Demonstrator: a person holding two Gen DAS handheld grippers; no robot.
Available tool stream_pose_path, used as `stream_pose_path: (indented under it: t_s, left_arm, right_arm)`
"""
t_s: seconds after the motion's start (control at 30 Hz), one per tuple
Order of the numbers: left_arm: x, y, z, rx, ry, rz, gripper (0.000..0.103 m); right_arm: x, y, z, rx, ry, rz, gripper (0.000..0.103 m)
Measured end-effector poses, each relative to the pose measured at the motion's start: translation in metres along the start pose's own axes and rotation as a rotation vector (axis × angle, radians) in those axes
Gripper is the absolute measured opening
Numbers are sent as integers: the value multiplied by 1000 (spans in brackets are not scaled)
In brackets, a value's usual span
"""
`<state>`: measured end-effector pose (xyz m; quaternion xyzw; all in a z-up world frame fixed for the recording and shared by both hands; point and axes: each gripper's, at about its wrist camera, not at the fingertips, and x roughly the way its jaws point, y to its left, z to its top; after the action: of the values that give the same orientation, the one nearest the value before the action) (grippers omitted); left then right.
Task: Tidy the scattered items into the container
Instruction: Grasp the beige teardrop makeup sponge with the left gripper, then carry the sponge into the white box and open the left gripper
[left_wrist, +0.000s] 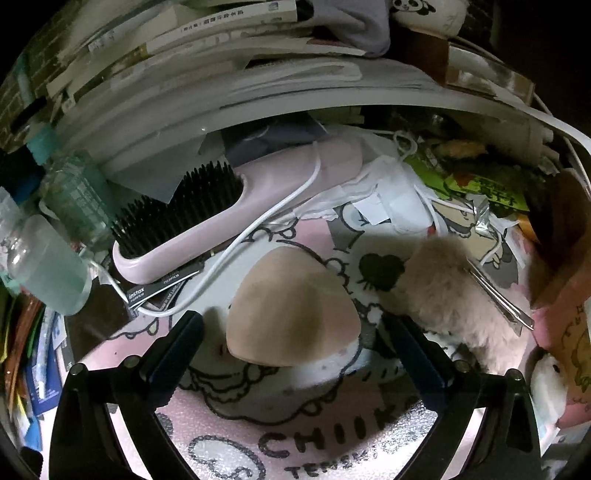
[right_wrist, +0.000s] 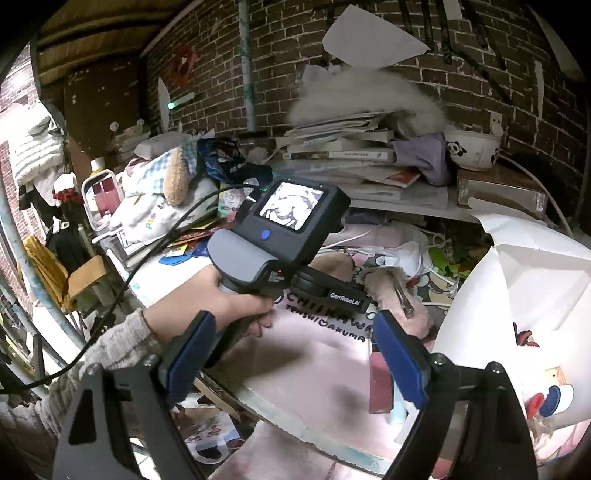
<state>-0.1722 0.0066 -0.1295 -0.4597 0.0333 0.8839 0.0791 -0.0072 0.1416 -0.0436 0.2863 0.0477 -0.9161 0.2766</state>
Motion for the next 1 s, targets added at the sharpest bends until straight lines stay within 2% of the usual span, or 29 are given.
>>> stream_pose_path:
  t_s: [0.07,0.13,0.2,0.43,0.6,0.7,0.87,1.0]
  left_arm:
    - [-4,1,0,-1,-10,2,89]
    - [-9,4,1,-7,-25,5,71]
    - [-12,7,3,-10,-29,4,62]
    - [-18,6,6,-11,-34,-8,59]
    - [-29,10,3,-33,-52,-44,55]
    - [-46,14,-9,-34,-77,-97,55]
    - [-88,-3,-6,22,-142,-179,55]
    - [-120,-18,0,111,-181,-226,55]
  right_arm:
    - [0,0,0,1,-1,1,86]
    - [0,-1,-1,6,1,4,86]
    - [0,-1,-1,9,2,9,86]
    - [0,-1,0,8,5,12,86]
    - [2,-1,-1,12,6,0,86]
    - [3,0,-1,6,-3,-11,86]
    - [2,-2,0,15,-10,-16,86]
    - [0,-1,0,1,-10,-27,86]
